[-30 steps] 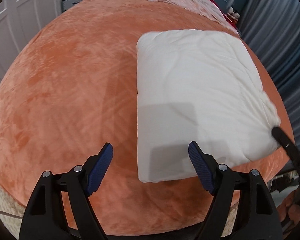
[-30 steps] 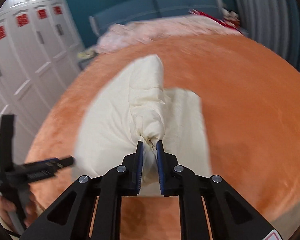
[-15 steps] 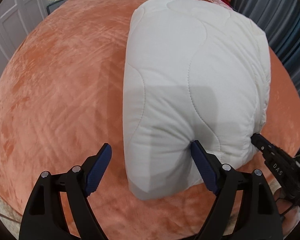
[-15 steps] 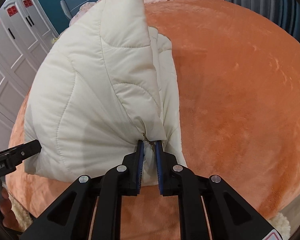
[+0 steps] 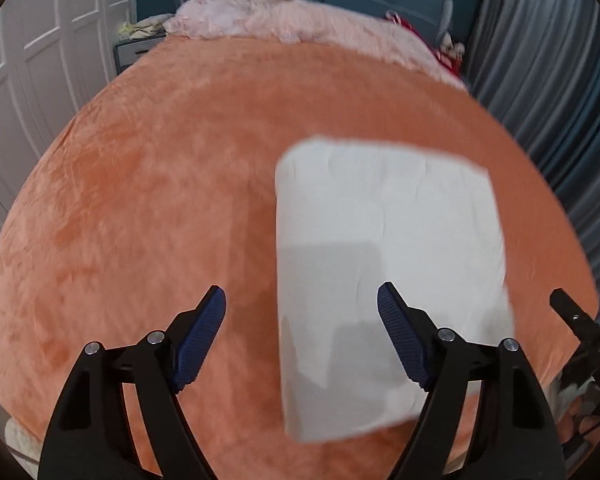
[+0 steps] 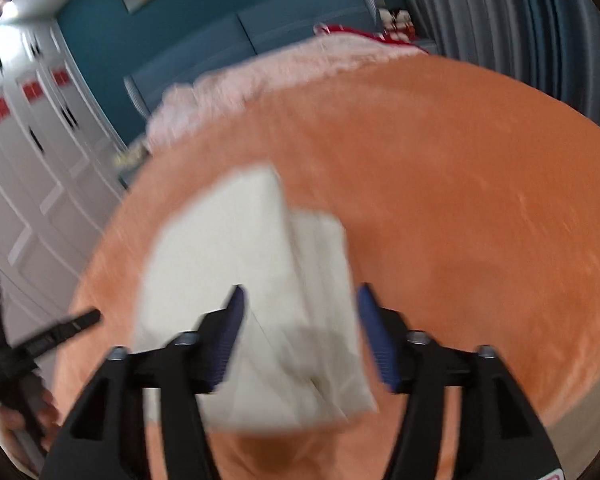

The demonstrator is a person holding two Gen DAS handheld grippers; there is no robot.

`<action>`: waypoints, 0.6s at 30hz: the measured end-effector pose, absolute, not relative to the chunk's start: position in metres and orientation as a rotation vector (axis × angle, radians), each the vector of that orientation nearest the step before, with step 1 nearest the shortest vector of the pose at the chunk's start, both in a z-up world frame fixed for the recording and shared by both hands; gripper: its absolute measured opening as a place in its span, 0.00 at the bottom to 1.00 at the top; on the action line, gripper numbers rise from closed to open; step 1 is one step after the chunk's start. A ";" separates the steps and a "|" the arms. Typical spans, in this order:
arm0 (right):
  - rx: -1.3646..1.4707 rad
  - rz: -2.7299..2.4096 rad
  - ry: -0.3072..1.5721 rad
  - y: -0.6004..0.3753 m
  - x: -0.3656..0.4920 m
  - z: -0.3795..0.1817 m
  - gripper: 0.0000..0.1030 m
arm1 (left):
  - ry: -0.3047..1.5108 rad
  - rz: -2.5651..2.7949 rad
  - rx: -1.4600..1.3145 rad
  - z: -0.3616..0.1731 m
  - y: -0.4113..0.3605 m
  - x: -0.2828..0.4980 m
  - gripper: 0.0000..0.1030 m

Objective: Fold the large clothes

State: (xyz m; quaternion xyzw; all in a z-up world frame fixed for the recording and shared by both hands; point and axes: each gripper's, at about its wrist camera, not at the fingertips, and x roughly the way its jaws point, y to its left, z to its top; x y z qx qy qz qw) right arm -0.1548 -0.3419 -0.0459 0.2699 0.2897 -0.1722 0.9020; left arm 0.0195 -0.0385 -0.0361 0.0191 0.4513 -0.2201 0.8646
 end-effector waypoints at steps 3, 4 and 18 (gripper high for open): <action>0.581 -0.326 0.592 -0.351 -0.115 -0.035 0.67 | 0.956 -0.459 -0.013 -0.027 -0.046 0.045 0.74; 0.586 -0.325 0.602 -0.354 -0.103 -0.036 0.67 | 0.961 -0.452 -0.021 -0.026 -0.049 0.052 0.74; 0.506 -0.421 0.687 -0.377 -0.054 -0.078 0.06 | 1.079 -0.491 -0.092 -0.066 -0.105 0.090 0.73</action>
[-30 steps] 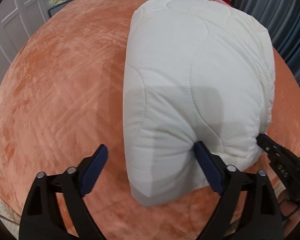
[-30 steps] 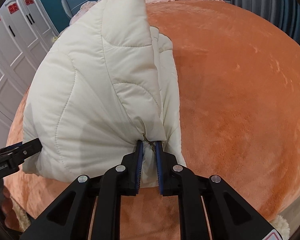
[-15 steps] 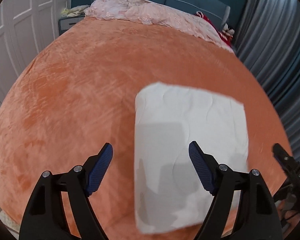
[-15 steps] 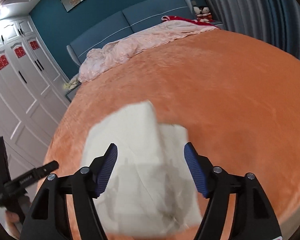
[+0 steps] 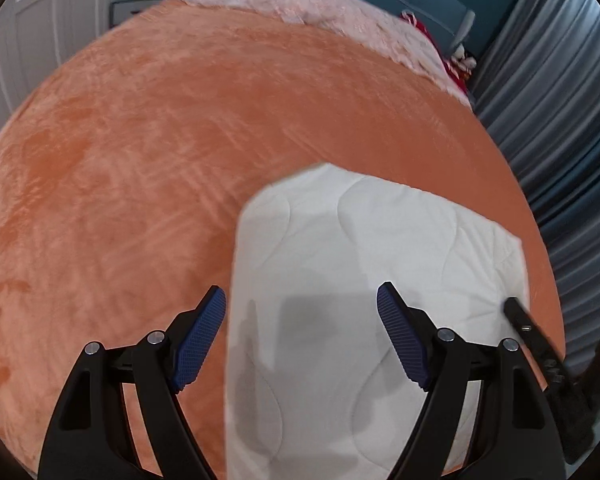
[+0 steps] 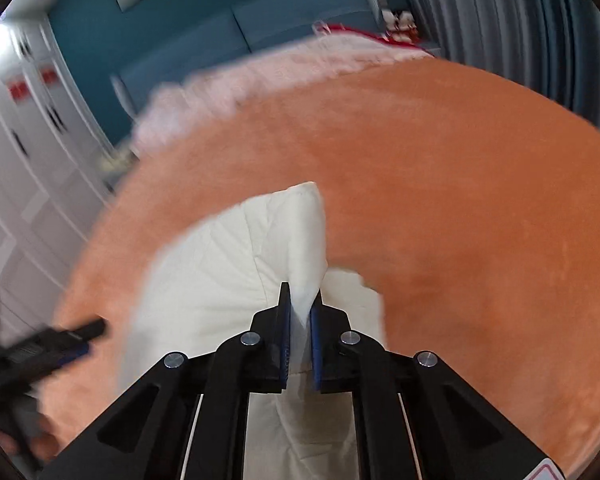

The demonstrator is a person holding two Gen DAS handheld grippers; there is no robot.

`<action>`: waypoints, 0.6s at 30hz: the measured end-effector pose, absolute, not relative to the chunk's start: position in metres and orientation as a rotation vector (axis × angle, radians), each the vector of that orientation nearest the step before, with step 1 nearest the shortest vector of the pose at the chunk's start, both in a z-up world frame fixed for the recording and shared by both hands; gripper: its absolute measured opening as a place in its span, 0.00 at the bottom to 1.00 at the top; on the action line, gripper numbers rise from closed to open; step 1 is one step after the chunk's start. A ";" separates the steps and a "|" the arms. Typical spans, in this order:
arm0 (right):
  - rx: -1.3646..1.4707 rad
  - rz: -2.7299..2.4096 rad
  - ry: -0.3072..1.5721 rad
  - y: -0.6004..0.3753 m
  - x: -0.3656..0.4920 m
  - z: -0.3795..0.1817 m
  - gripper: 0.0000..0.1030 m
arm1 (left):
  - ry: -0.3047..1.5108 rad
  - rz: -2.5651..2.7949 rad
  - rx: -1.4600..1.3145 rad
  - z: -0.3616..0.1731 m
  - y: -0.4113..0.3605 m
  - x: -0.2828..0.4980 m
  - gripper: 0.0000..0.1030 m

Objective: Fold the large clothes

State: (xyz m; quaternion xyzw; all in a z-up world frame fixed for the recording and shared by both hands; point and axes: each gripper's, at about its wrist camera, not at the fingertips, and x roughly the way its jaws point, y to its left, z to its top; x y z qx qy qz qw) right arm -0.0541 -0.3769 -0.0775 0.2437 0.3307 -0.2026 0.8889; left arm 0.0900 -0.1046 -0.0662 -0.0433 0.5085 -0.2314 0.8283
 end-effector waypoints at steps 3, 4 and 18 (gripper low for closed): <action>0.517 -0.418 0.777 -0.385 -0.041 -0.113 0.07 | 1.127 -0.492 -0.063 -0.091 -0.129 0.094 0.73; 0.508 -0.422 0.783 -0.384 -0.038 -0.119 0.08 | 1.119 -0.478 -0.044 -0.097 -0.135 0.094 0.75; 0.441 -0.424 0.731 -0.376 -0.030 -0.164 0.19 | 0.979 -0.373 0.060 -0.146 -0.147 0.086 0.96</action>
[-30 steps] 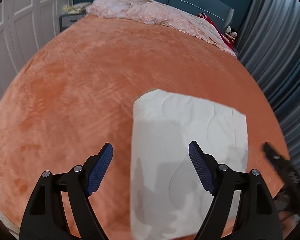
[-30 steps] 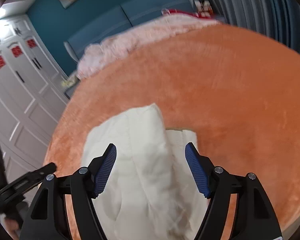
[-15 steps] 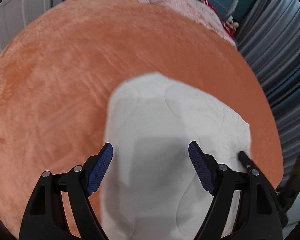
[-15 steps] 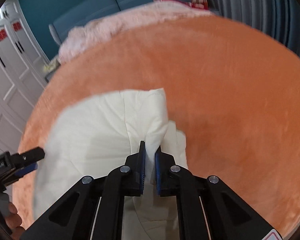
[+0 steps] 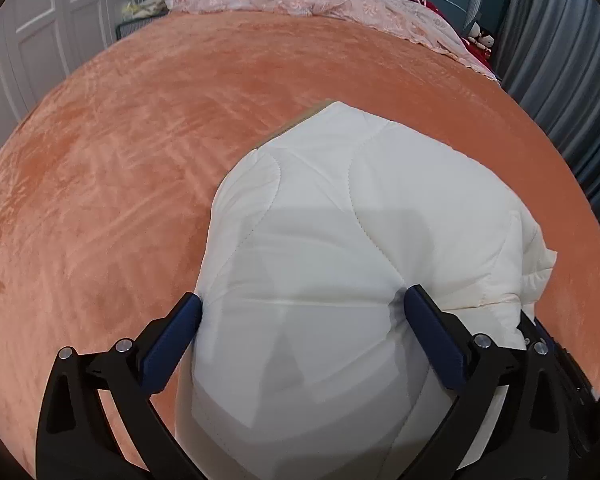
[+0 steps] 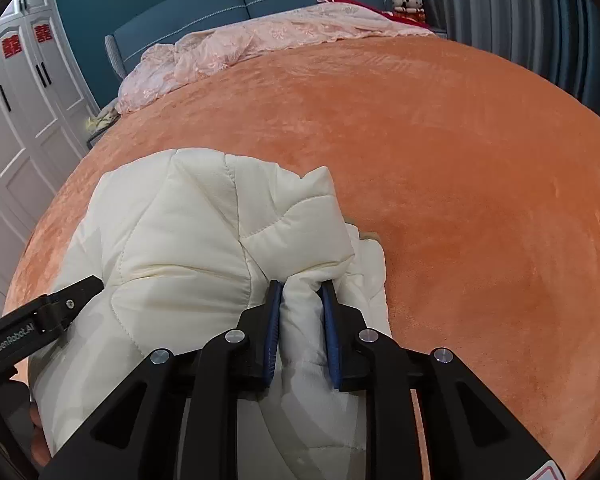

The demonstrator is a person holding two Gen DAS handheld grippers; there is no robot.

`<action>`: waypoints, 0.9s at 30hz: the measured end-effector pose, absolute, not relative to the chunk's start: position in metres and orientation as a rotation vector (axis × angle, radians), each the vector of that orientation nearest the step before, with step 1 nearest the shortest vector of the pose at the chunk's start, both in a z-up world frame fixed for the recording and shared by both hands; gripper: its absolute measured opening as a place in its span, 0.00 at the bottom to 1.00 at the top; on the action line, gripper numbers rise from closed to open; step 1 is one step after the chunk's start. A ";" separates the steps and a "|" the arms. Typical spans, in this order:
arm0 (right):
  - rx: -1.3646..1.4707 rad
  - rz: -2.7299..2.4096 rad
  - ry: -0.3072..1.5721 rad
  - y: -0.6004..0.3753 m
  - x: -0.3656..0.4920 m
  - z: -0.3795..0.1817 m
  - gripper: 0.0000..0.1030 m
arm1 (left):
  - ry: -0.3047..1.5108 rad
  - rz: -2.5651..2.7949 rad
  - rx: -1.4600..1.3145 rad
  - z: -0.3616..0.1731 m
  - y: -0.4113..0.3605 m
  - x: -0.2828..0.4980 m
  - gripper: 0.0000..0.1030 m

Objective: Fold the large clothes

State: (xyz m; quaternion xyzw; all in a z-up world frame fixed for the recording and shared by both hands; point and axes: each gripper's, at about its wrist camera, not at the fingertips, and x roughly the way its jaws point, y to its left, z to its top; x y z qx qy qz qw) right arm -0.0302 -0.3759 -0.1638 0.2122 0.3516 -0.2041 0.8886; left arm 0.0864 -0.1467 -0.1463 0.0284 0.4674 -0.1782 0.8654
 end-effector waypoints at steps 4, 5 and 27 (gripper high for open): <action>0.426 -0.431 0.714 -0.374 -0.028 -0.168 0.19 | 0.950 -0.361 0.073 -0.152 -0.149 0.085 0.96; 0.424 -0.432 0.712 -0.374 -0.027 -0.169 0.19 | 0.943 -0.357 0.077 -0.153 -0.149 0.084 0.96; 0.410 -0.440 0.671 -0.368 -0.025 -0.180 0.21 | 0.888 -0.316 0.124 -0.163 -0.157 0.081 0.96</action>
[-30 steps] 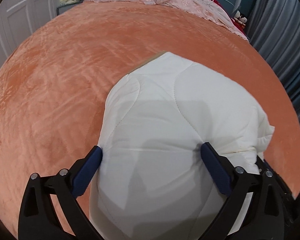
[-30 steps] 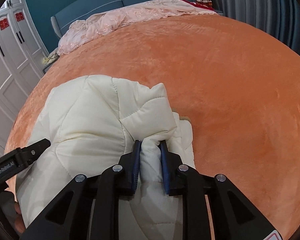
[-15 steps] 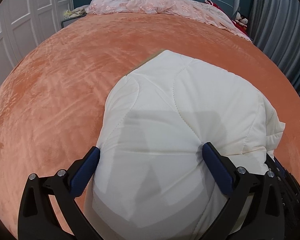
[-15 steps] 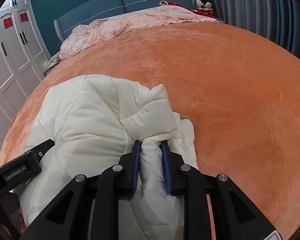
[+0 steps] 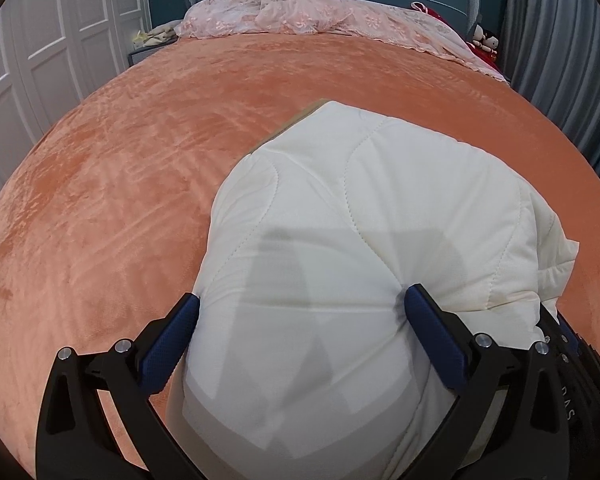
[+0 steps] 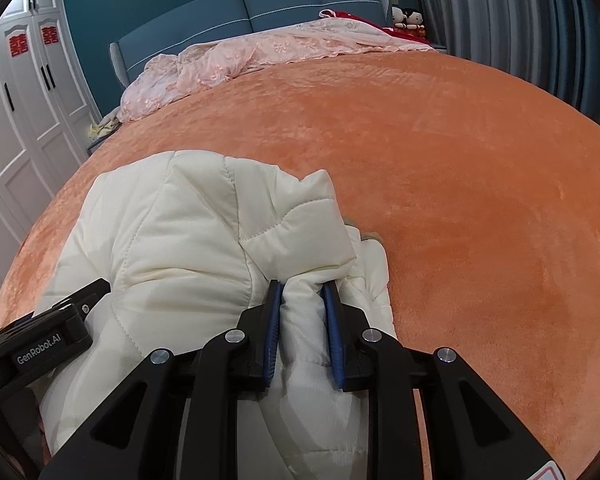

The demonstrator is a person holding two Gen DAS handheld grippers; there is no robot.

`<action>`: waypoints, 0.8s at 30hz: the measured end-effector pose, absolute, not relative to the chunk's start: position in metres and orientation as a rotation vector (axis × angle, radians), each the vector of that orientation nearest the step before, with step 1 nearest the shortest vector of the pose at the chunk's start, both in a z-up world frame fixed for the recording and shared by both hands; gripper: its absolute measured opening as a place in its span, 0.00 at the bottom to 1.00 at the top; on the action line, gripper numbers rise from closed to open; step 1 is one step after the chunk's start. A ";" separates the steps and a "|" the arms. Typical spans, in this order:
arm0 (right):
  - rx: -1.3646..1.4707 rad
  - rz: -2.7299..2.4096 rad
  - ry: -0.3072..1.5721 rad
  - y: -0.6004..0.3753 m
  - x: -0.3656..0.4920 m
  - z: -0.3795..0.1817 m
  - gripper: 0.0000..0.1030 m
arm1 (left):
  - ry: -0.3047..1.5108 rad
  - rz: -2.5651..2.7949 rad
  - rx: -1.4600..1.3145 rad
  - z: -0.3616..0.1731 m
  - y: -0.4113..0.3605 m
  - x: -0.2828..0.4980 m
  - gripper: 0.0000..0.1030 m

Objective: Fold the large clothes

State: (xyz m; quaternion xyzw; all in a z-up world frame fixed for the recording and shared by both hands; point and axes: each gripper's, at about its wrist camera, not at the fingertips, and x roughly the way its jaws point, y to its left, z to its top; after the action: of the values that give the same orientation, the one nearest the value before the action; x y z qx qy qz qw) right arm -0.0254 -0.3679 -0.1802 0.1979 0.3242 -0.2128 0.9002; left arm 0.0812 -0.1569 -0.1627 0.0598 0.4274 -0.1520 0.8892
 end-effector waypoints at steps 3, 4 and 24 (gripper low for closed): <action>0.439 -0.417 0.672 -0.370 -0.027 -0.178 0.22 | 0.913 -0.328 0.113 -0.161 -0.155 0.083 0.96; 0.476 -0.393 0.678 -0.374 -0.030 -0.175 0.22 | 0.929 -0.338 0.106 -0.159 -0.152 0.084 0.96; 0.487 -0.342 0.852 -0.326 -0.139 -0.138 0.20 | 1.131 -0.505 0.128 -0.127 -0.084 -0.020 0.84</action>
State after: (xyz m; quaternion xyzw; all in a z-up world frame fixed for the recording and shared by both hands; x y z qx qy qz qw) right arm -0.1394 -0.3261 -0.1376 0.2327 0.4070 -0.1633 0.8681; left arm -0.0202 -0.0841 -0.1269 0.0601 0.5297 -0.2364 0.8124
